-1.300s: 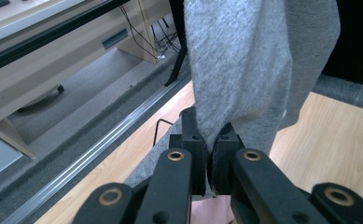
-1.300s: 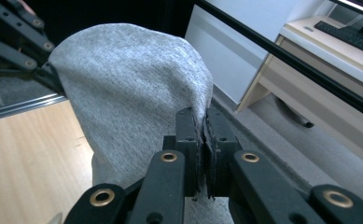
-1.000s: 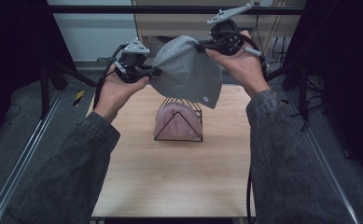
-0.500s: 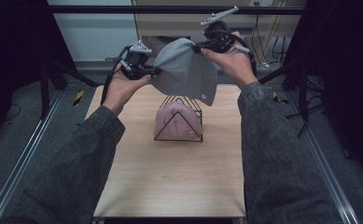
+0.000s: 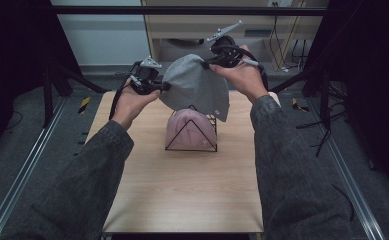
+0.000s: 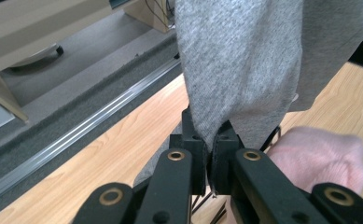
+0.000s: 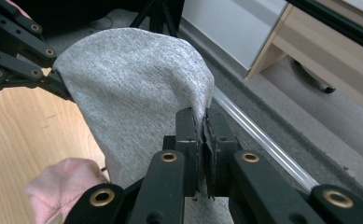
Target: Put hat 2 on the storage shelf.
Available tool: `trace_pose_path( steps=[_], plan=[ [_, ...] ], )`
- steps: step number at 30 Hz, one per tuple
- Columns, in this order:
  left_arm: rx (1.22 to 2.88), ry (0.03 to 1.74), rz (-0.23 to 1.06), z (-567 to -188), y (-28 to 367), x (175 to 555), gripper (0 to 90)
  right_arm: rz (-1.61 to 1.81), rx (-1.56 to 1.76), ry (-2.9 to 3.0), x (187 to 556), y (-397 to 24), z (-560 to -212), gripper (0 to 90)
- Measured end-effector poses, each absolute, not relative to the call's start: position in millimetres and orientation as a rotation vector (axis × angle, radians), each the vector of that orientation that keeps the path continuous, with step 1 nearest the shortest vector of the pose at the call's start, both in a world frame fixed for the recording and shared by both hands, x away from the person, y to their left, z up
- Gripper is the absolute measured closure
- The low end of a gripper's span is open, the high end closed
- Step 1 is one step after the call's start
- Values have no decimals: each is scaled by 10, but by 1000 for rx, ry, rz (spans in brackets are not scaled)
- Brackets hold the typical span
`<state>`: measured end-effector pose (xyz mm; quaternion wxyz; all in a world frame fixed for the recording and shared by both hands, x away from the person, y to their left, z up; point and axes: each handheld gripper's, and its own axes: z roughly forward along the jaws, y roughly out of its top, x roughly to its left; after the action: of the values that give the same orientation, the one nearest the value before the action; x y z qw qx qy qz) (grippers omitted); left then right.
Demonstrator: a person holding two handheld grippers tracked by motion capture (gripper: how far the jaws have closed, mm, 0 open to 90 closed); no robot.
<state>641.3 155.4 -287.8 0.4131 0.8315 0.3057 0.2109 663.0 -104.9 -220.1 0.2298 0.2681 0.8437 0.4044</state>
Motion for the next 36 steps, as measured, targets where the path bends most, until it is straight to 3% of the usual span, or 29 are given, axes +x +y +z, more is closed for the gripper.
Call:
trace_pose_path(
  steps=[36],
  plan=[
    [2170, 795, 483, -3467, 1595, 6313, 874, 1058, 765, 2449, 6512, -938, -2905, 859]
  ],
)
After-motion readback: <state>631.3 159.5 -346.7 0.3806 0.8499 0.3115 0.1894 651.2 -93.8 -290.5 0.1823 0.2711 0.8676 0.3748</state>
